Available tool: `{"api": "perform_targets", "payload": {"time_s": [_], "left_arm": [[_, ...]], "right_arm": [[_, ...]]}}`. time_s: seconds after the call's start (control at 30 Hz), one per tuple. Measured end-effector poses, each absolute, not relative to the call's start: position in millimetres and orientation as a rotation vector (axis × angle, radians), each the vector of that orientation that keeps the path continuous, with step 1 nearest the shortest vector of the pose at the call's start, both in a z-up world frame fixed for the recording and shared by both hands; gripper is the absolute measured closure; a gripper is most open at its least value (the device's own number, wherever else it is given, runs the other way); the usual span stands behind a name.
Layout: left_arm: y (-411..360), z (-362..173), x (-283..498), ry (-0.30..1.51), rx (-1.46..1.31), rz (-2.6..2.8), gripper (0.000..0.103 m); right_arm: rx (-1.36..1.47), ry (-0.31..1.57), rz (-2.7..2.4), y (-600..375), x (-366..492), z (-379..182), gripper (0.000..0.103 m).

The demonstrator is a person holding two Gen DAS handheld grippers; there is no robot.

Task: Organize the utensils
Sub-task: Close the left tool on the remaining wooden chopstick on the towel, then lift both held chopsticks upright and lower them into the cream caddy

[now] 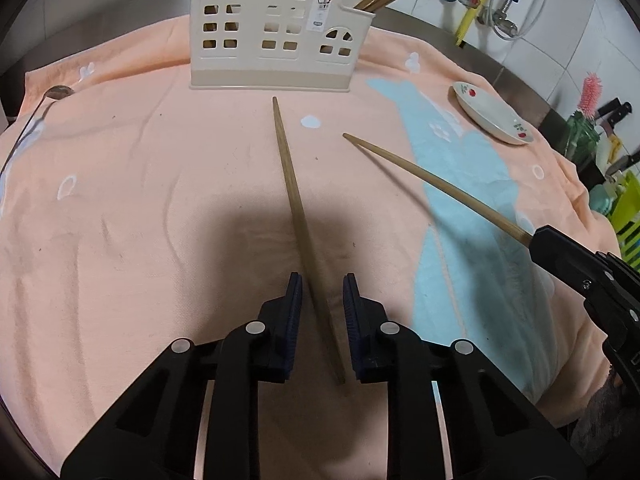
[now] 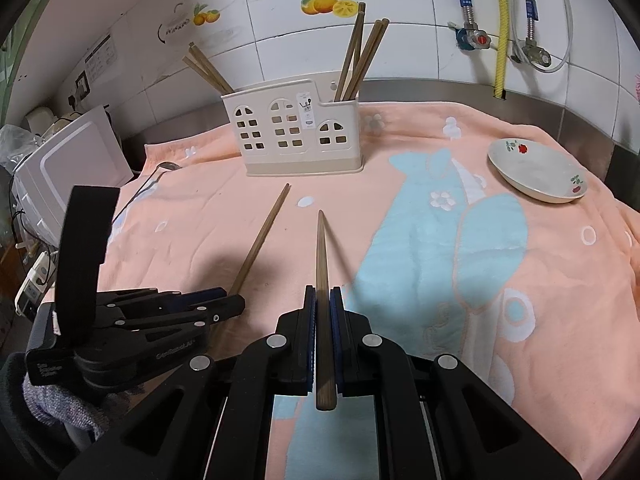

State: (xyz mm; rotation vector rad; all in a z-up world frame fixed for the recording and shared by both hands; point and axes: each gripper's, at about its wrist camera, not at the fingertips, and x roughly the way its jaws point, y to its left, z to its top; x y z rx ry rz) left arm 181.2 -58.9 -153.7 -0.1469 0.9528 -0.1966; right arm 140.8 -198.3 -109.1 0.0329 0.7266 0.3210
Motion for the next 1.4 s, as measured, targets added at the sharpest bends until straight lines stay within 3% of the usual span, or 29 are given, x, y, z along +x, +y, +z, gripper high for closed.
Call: {"api": "perform_targets", "payload": {"time_s": [0.07, 0.13, 0.27, 0.53, 0.93, 1.4], "left_arm": [[-59.9, -154.0, 181.9, 0.953, -0.141, -0.190, 0.082], [-61.8, -154.5, 182.9, 0.954, -0.121, -0.164, 0.091], [-62.3, -153.1, 184.3, 0.963, -0.097, -0.133, 0.097], [-46.3, -131.7, 177.6, 0.933, -0.101, -0.155, 0.098], [-9.5, -56.2, 164.3, 0.704, -0.138, -0.217, 0.098], [2.3, -14.1, 189.6, 0.658, -0.085, -0.249, 0.098]], "right_arm": [[0.030, 0.726, 0.321, -197.9, 141.3, -108.8, 0.096], [0.029, 0.725, 0.321, -197.0, 141.3, -108.7, 0.096], [0.025, 0.725, 0.320, -195.5, 141.1, -108.3, 0.096], [0.013, 0.707, 0.316, -194.9, 140.0, -100.6, 0.096], [-0.023, 0.646, 0.337, -182.9, 153.5, -64.3, 0.096], [-0.082, 0.629, 0.398, -162.5, 203.9, -7.5, 0.096]]}}
